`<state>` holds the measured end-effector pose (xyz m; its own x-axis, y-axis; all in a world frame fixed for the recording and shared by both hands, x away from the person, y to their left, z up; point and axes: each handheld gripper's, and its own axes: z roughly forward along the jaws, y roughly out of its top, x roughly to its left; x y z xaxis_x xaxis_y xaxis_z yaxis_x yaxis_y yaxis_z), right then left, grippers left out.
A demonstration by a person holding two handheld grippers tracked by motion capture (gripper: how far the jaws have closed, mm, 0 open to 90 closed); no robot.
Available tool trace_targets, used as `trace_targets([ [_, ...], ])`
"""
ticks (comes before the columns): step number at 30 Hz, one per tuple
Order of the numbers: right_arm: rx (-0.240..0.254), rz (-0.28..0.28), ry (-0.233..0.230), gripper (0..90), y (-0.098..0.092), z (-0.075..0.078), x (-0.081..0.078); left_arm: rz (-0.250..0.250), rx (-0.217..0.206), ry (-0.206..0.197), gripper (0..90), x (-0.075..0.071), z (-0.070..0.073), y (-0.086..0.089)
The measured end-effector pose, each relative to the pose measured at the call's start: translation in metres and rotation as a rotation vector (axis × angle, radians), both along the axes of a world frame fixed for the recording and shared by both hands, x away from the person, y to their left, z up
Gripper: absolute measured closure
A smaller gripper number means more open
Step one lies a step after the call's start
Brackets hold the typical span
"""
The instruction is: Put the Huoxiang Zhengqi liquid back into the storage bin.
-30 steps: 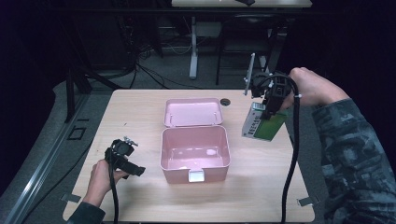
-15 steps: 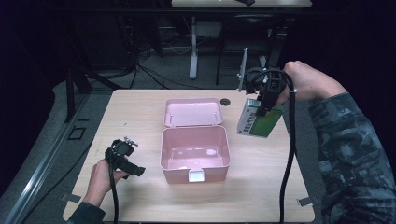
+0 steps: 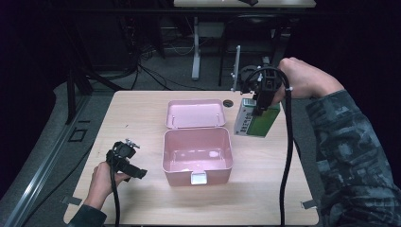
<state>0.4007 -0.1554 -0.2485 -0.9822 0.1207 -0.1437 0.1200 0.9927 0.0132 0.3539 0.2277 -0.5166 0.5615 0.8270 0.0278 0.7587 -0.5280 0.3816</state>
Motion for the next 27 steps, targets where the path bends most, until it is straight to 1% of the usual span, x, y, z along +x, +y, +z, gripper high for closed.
trace_targets([
  [6,0.005,0.035,-0.006,63.6,0.010,0.004,-0.001,-0.002,-0.001,0.004,0.1,0.000,-0.001,0.000],
  [12,0.002,0.046,-0.010,63.6,0.019,0.008,-0.001,-0.001,-0.003,0.002,0.1,0.000,-0.001,0.000],
  [19,0.006,0.078,-0.019,63.6,0.031,0.014,-0.004,-0.004,-0.002,0.002,0.1,0.001,-0.001,0.000],
  [27,0.002,0.110,-0.012,63.6,0.050,0.012,-0.006,-0.003,-0.002,0.002,0.1,0.000,-0.001,0.000],
])
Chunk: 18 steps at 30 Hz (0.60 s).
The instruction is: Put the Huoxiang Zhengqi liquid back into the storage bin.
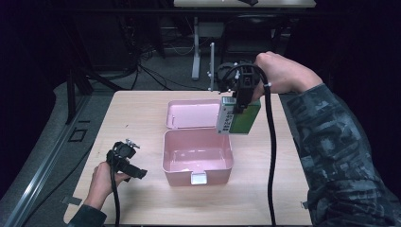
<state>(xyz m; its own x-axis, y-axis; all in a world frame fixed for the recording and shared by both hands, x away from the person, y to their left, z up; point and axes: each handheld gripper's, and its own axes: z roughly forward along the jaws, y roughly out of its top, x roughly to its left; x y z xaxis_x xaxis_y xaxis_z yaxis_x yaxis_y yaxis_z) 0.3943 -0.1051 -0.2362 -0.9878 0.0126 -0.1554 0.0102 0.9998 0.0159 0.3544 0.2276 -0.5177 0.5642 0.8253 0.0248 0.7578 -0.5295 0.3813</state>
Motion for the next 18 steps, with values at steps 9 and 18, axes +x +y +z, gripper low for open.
trace_targets([
  [9,0.000,0.034,0.009,63.6,0.020,-0.004,-0.002,-0.005,0.000,-0.001,0.1,0.000,-0.001,0.000],
  [18,0.004,0.054,0.014,63.5,0.031,-0.007,-0.004,-0.003,0.000,0.003,0.1,0.000,-0.001,0.000],
])
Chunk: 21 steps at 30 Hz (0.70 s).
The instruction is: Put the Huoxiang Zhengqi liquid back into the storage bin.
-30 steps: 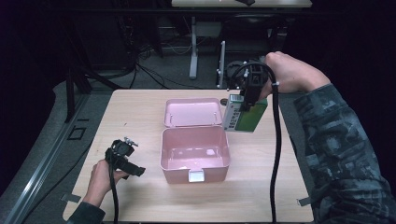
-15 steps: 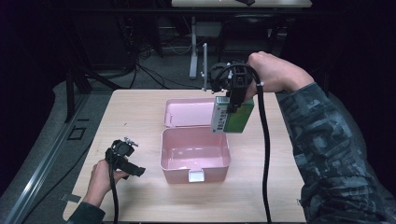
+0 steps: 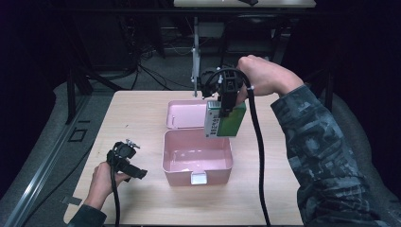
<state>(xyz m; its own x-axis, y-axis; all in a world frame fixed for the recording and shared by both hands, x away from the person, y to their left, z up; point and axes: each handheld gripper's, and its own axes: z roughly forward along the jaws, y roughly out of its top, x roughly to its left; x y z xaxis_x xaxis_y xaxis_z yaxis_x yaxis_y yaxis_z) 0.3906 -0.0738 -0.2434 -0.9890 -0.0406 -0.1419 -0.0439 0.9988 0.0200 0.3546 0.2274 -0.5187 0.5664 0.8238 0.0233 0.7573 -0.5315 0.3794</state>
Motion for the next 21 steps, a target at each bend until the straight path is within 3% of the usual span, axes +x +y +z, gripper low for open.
trace_targets([
  [21,-0.006,0.044,0.022,63.5,0.022,-0.018,-0.006,-0.003,0.002,0.002,0.1,0.000,0.000,0.000],
])
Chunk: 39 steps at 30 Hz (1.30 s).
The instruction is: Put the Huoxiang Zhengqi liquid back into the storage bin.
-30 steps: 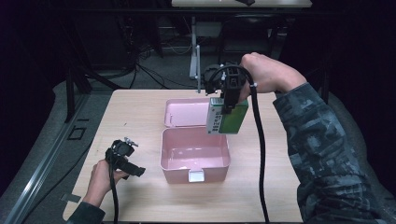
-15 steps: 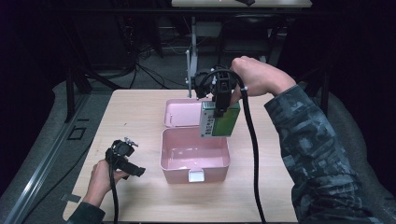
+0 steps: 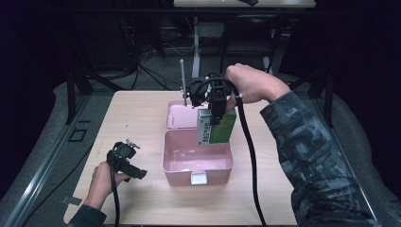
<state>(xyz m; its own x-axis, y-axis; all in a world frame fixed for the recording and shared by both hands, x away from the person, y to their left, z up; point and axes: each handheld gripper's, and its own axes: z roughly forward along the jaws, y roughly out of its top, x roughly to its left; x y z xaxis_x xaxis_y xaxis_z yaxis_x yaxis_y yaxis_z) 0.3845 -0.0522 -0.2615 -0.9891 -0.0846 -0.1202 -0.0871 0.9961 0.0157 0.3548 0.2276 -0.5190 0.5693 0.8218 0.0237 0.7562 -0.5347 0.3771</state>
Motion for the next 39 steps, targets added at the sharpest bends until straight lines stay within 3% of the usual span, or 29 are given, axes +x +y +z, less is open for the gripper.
trace_targets([
  [20,-0.029,0.019,0.063,63.5,0.009,-0.042,0.002,0.000,0.000,0.000,0.1,0.000,-0.001,0.000],
  [39,-0.042,0.003,0.126,63.4,0.009,-0.092,0.005,-0.006,0.003,0.006,0.1,0.000,-0.001,0.000],
])
